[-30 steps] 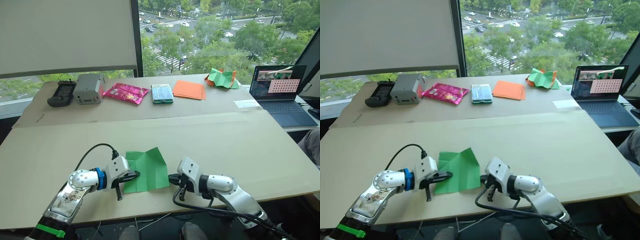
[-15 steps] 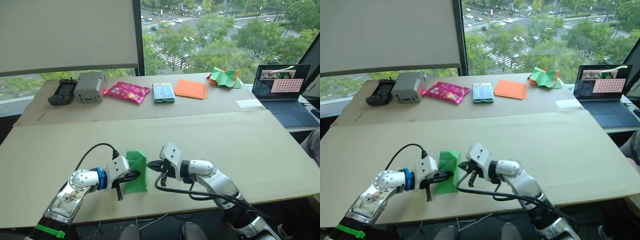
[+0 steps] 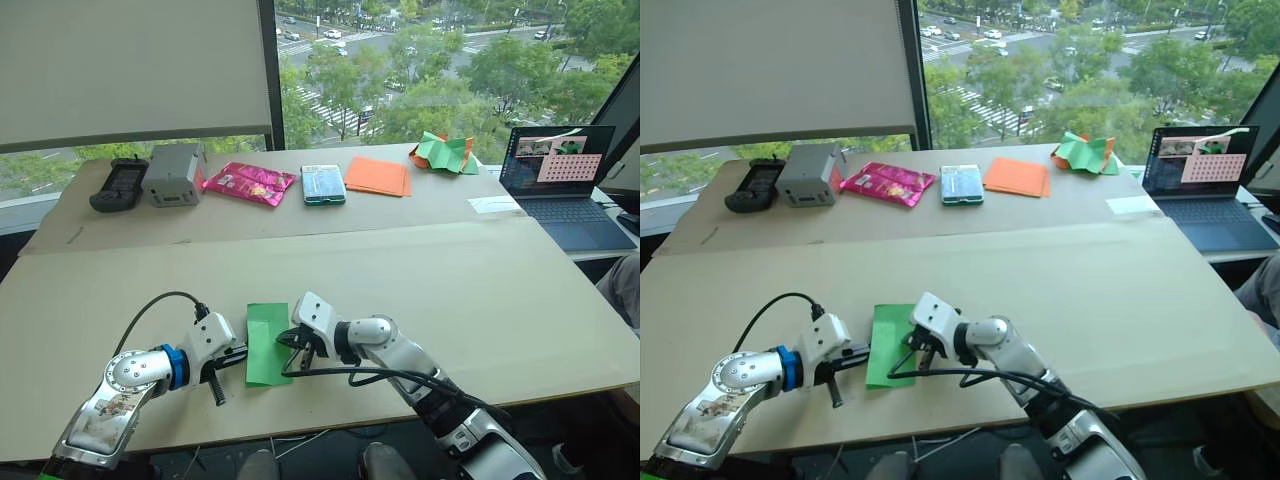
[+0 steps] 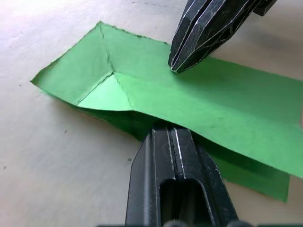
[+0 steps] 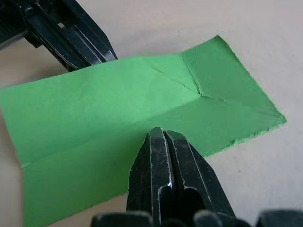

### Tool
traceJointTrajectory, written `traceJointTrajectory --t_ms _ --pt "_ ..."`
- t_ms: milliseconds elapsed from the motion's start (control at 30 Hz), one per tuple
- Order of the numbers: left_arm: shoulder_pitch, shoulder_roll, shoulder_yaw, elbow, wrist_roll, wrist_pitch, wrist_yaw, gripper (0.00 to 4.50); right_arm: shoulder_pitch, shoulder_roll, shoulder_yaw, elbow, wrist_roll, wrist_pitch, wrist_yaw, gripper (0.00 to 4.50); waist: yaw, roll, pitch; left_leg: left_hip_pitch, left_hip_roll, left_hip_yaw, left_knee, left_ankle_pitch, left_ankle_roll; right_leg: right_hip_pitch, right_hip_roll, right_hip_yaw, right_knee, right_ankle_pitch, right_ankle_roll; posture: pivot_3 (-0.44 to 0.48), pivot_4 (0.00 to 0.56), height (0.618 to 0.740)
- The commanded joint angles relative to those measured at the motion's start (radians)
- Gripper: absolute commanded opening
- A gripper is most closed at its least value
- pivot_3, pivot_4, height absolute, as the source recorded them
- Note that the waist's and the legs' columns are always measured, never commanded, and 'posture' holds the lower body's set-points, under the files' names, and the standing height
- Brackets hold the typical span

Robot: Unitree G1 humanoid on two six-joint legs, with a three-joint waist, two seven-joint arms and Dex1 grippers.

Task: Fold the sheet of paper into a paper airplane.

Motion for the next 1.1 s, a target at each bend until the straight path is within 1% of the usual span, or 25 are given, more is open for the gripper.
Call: traceJointTrajectory --t_ms 33,133,233,400,467,600,767,967,1100 --pt "-0.002 0.025 0.09 -0.065 -0.06 0.054 0.007 0.0 -0.003 0.004 0.012 0.02 -0.015 -0.012 0.016 0.01 0.0 0.0 0.001 0.0 0.0 0.0 0.0 0.0 0.0 -0.001 0.0 0.0 0.0 0.0 0.0 0.0 0.15 0.706" --pt "-0.027 0.034 0.112 -0.089 -0.092 0.091 0.002 0.0 -0.003 0.004 0.011 0.026 -0.018 -0.011 0.02 0.01 0.004 0.001 0.002 -0.002 0.0 0.0 0.0 0.0 0.0 -0.002 0.0 0.0 0.0 0.0 0.0 0.0 0.15 0.706" --pt "-0.064 0.015 0.116 -0.097 -0.138 0.115 -0.004 0.0 -0.001 0.004 0.012 0.029 -0.022 -0.013 0.022 0.01 0.005 0.001 0.002 -0.002 0.0 0.0 0.0 0.0 0.0 -0.002 0.0 0.0 0.0 0.0 0.0 0.0 0.15 0.706" --pt "-0.089 -0.031 0.078 -0.074 -0.195 0.137 -0.025 0.0 0.0 0.006 0.01 0.03 -0.024 -0.005 0.016 0.01 0.0 -0.001 0.001 -0.002 0.0 0.0 0.0 0.001 0.001 -0.002 0.001 0.0 0.0 0.0 0.0 0.0 0.15 0.706" --pt "-0.078 -0.031 0.037 -0.032 -0.162 0.108 -0.042 0.0 0.003 0.004 0.006 0.023 -0.024 0.001 0.012 0.01 -0.001 -0.001 0.0 -0.002 0.0 0.0 0.0 0.002 0.004 -0.002 0.001 0.001 0.0 0.0 0.0 0.0 0.15 0.706" --pt "-0.09 -0.041 -0.041 0.064 -0.102 0.049 -0.063 0.0 0.008 -0.009 -0.016 -0.01 -0.015 0.015 0.009 0.01 -0.001 -0.001 0.0 -0.002 0.0 0.0 0.0 0.002 0.004 -0.002 0.002 0.002 0.001 0.0 0.0 0.0 0.15 0.706" --pt "-0.11 -0.04 -0.098 0.15 -0.037 -0.022 -0.077 0.0 0.0 -0.019 -0.038 0.007 -0.003 0.002 0.015 0.01 0.009 -0.001 0.0 -0.003 0.0 0.0 0.001 0.001 0.002 -0.002 0.001 0.002 0.0 0.0 0.0 0.0 0.15 0.706" --pt "-0.111 -0.028 -0.126 0.153 -0.006 -0.055 -0.092 0.0 -0.037 -0.025 -0.039 0.107 -0.021 -0.057 0.035 0.01 0.008 0.001 -0.002 -0.003 0.0 0.0 0.001 0.001 0.002 -0.002 0.001 0.002 0.0 0.0 0.0 0.0 0.15 0.706" --pt "-0.1 -0.017 -0.13 0.144 0.007 -0.069 -0.096 0.0 -0.1 -0.006 -0.039 0.251 -0.044 -0.104 0.027 0.01 0.006 0.003 -0.003 -0.002 0.0 0.0 0.001 0.002 0.003 -0.002 0.001 0.002 0.0 0.0 0.0 0.0 0.15 0.706"
